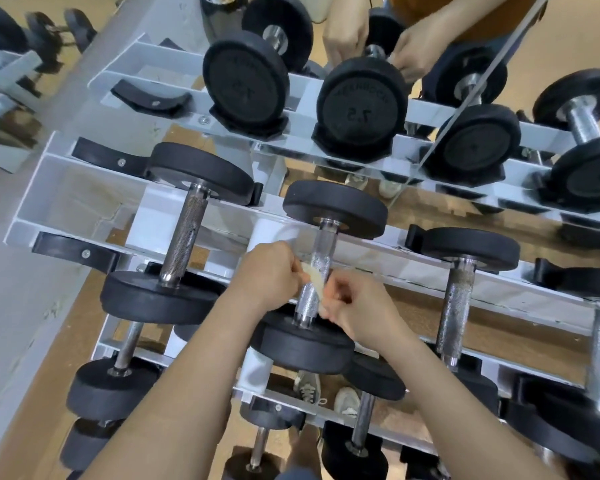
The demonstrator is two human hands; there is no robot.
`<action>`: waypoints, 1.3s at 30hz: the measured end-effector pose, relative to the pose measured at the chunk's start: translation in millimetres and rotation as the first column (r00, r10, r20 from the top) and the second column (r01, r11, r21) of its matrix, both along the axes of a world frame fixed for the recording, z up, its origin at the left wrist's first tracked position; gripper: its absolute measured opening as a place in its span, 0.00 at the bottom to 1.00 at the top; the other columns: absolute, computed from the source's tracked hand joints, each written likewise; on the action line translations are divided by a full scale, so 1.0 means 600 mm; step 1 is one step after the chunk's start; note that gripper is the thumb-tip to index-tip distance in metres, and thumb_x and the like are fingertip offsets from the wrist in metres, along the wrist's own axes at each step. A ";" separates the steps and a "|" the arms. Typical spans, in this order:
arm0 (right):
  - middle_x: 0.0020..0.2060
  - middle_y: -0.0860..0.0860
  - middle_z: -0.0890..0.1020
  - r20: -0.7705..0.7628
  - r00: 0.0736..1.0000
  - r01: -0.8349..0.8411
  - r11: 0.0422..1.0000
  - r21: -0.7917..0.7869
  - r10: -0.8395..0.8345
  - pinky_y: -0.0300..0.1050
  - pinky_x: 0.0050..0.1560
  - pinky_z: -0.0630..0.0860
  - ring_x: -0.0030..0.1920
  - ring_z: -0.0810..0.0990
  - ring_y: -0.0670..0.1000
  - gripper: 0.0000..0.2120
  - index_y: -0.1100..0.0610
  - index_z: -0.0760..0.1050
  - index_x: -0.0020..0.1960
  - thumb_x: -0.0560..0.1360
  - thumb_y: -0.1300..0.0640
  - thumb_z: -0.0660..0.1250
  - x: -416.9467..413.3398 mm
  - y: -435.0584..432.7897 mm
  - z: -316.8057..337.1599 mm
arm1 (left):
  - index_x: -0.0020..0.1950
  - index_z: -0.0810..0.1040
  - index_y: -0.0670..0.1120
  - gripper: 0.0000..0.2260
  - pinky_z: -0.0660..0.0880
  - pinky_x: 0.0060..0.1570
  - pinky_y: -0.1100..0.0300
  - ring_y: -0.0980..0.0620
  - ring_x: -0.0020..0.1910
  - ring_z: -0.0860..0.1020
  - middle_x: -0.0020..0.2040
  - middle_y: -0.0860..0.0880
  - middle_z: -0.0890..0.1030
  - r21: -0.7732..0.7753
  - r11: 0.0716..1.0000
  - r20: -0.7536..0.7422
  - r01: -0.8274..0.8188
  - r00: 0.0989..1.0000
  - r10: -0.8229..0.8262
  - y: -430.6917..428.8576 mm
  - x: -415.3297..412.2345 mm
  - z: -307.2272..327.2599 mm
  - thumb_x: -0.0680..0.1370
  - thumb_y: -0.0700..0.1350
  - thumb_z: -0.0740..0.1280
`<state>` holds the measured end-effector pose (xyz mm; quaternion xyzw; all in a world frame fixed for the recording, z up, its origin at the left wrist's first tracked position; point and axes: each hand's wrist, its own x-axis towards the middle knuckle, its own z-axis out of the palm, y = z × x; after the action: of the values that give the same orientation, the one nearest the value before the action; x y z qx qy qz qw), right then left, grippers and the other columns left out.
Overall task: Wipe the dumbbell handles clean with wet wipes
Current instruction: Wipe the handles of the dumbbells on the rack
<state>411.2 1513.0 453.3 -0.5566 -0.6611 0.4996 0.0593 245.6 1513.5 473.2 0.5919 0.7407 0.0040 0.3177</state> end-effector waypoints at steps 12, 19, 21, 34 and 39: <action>0.48 0.52 0.78 0.246 0.788 -0.612 0.669 0.422 0.565 0.47 0.46 0.74 0.49 0.77 0.56 0.12 0.55 0.82 0.51 0.71 0.67 0.67 -0.023 0.002 -0.009 | 0.43 0.80 0.56 0.10 0.74 0.51 0.57 0.50 0.51 0.78 0.48 0.52 0.82 -0.244 0.959 0.071 0.146 0.989 -0.132 -0.064 -0.029 0.037 0.80 0.47 0.60; 0.46 0.52 0.77 0.313 0.616 -0.788 0.570 0.233 0.723 0.50 0.44 0.76 0.44 0.77 0.55 0.07 0.54 0.74 0.45 0.73 0.66 0.63 0.006 0.015 0.022 | 0.51 0.82 0.49 0.16 0.67 0.53 0.67 0.54 0.51 0.75 0.48 0.54 0.80 0.309 0.877 0.351 -0.368 0.901 0.254 -0.174 0.014 -0.018 0.80 0.50 0.55; 0.47 0.52 0.77 0.307 0.632 -0.775 0.572 0.269 0.711 0.48 0.47 0.74 0.47 0.77 0.55 0.06 0.55 0.78 0.47 0.77 0.62 0.63 0.001 0.014 0.035 | 0.49 0.80 0.45 0.19 0.63 0.54 0.72 0.54 0.51 0.73 0.48 0.51 0.80 0.406 0.807 0.380 -0.429 0.882 0.278 -0.185 0.028 -0.046 0.80 0.50 0.51; 0.36 0.45 0.75 0.218 0.731 -0.671 0.623 0.401 0.647 0.40 0.38 0.67 0.40 0.74 0.47 0.06 0.48 0.76 0.38 0.75 0.53 0.65 -0.021 0.015 0.009 | 0.50 0.80 0.55 0.20 0.60 0.56 0.77 0.63 0.53 0.70 0.49 0.63 0.77 0.293 0.815 0.486 -0.500 0.812 0.324 -0.173 0.020 -0.057 0.73 0.55 0.49; 0.45 0.42 0.81 0.000 0.928 -0.369 0.918 0.142 0.373 0.37 0.53 0.74 0.48 0.79 0.41 0.09 0.53 0.84 0.52 0.75 0.62 0.69 0.054 -0.013 -0.018 | 0.39 0.81 0.49 0.22 0.72 0.55 0.54 0.54 0.50 0.75 0.45 0.54 0.82 0.130 0.960 0.315 -0.248 0.928 0.197 -0.142 -0.011 -0.057 0.69 0.58 0.49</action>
<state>443.5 1505.1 442.4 -0.4090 -0.7870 0.4619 0.0110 239.3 1428.0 439.2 0.5209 0.7437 0.1920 0.3725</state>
